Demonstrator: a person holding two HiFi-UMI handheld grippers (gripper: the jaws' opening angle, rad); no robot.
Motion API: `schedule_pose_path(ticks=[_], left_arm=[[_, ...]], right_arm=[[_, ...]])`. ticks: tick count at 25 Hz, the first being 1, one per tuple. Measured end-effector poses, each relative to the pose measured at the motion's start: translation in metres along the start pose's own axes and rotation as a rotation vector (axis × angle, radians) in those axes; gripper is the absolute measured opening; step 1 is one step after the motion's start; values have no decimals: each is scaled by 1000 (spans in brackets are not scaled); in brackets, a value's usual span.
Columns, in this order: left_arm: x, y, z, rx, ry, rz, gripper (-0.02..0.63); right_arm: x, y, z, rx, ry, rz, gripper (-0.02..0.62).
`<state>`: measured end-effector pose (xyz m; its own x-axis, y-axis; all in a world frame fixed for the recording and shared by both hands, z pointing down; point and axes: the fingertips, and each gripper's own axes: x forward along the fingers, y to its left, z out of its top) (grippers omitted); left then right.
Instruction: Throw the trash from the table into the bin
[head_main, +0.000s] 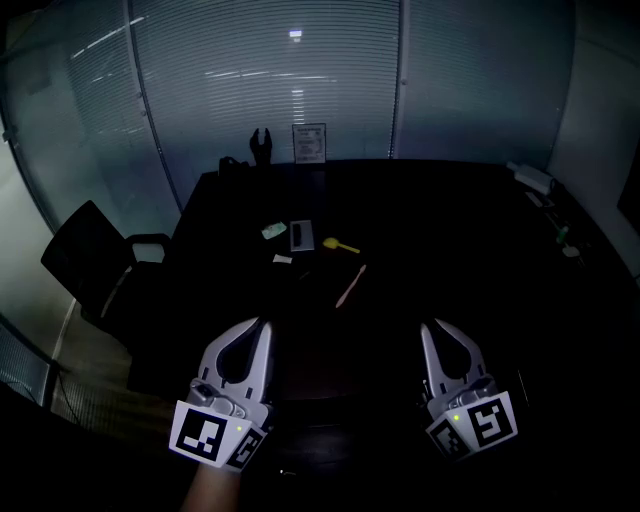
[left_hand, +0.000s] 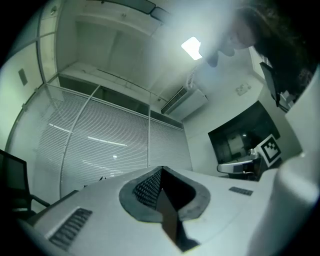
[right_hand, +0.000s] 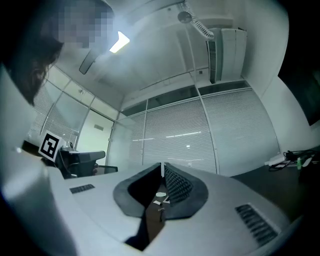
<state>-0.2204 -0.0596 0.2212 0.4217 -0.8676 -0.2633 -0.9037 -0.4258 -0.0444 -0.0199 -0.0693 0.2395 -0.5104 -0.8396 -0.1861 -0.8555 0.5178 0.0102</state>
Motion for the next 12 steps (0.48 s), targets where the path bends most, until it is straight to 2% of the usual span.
schedule_pose_path(ticks=[6,12], left_arm=[[-9,-7,-3,18,17,95,0],[3,-5,-6,25,12,103,0]], right_arm=[[-11,-14,2,12,-16,-25,8],[2,-24,-1,3,-26,-12,8]])
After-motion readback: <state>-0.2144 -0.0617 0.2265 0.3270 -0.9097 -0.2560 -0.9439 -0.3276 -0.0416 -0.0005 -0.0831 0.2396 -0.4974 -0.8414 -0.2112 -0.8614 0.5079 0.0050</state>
